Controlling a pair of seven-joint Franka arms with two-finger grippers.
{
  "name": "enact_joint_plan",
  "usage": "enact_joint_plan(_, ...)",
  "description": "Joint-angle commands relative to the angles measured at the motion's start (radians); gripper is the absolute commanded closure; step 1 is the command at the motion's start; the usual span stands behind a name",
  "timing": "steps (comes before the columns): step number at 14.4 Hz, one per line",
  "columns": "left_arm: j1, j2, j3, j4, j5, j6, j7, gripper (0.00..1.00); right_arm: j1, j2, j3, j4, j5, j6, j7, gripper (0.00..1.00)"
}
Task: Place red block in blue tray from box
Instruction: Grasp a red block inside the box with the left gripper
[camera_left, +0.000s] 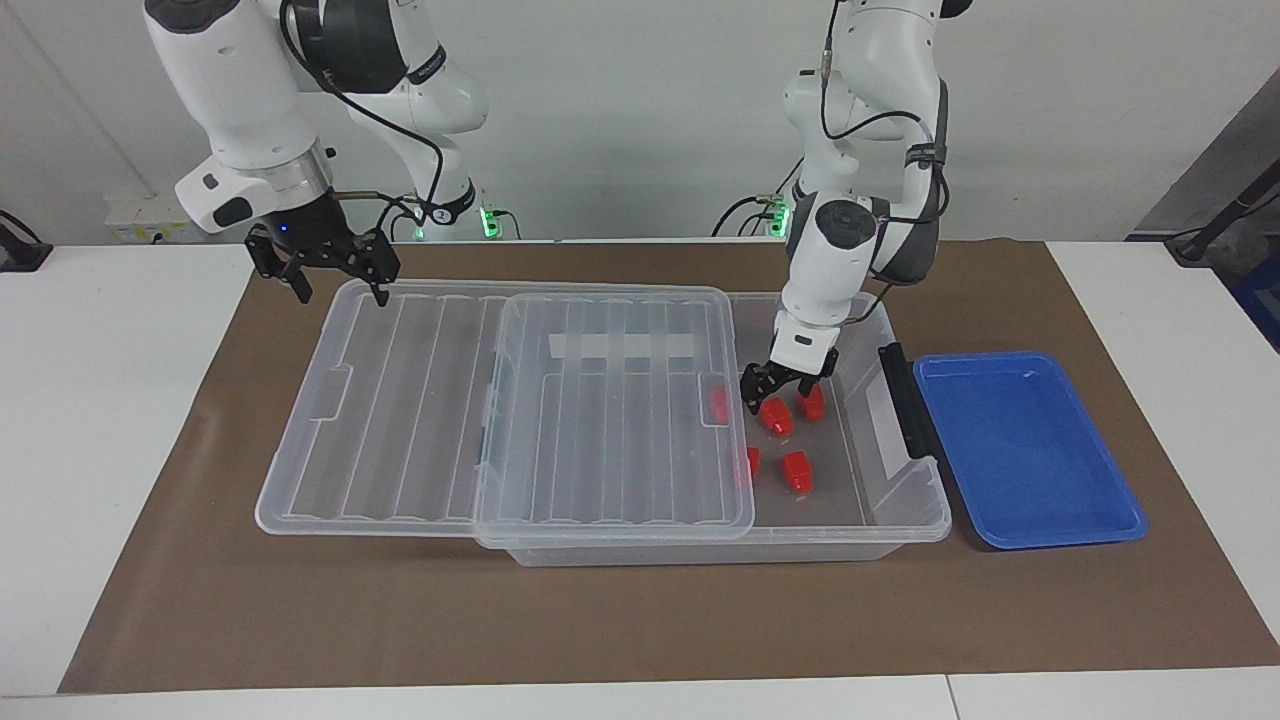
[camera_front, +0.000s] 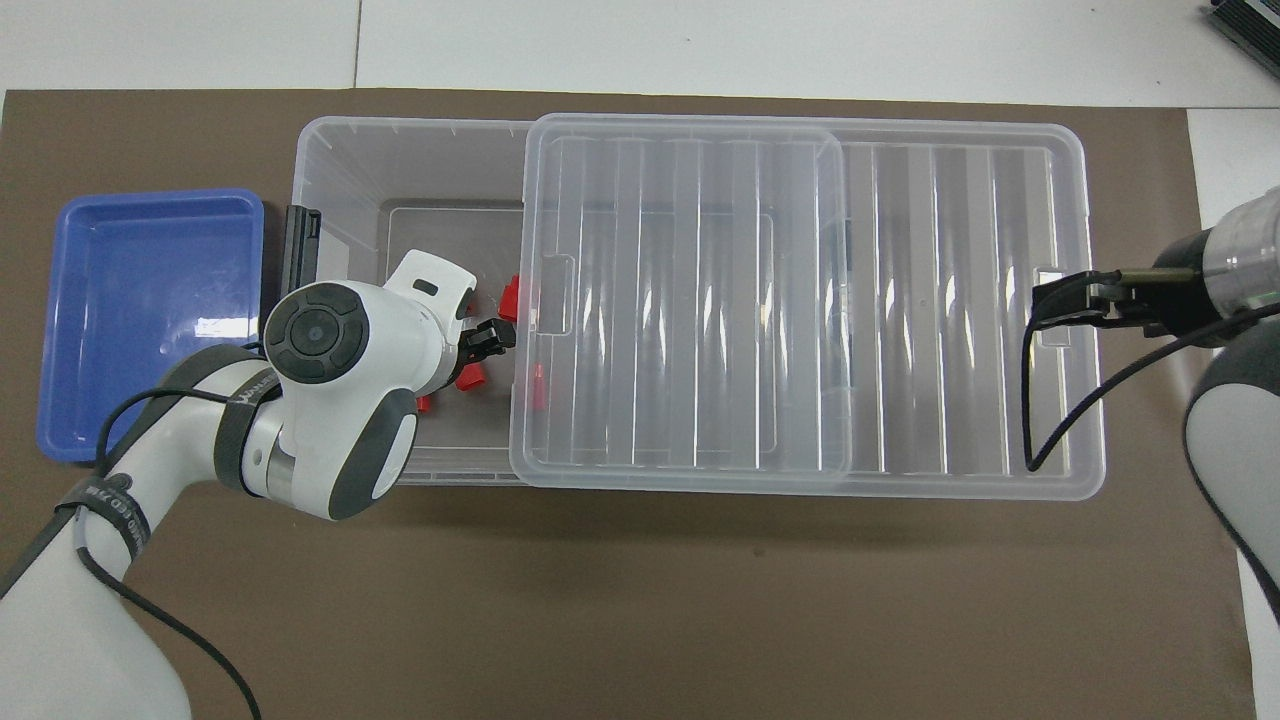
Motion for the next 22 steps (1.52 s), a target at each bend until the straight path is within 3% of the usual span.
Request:
enact_joint_plan(1,-0.024,0.036,0.019,-0.011,0.044,0.046,-0.020,0.00,-0.002,0.005,0.001,0.052,0.004,-0.046,0.028,0.00)
enact_joint_plan(5,-0.024,0.042,0.020,-0.017,0.047,0.049,-0.018,0.00,-0.004,0.026,0.002,0.126,-0.010,-0.107,0.028,0.00)
enact_joint_plan(14,-0.024,0.044,0.020,-0.073,0.047,0.118,-0.017,0.01,-0.004,0.010,0.005,0.101,-0.022,-0.176,0.042,0.00)
enact_joint_plan(18,-0.024,0.044,0.020,-0.074,0.047,0.116,-0.018,0.20,-0.007,0.006,0.008,0.095,-0.010,-0.173,0.042,0.00)
enact_joint_plan(22,-0.032,0.044,0.020,-0.061,0.047,0.103,-0.023,0.61,-0.018,0.005,0.007,0.095,-0.007,-0.173,0.028,0.00)
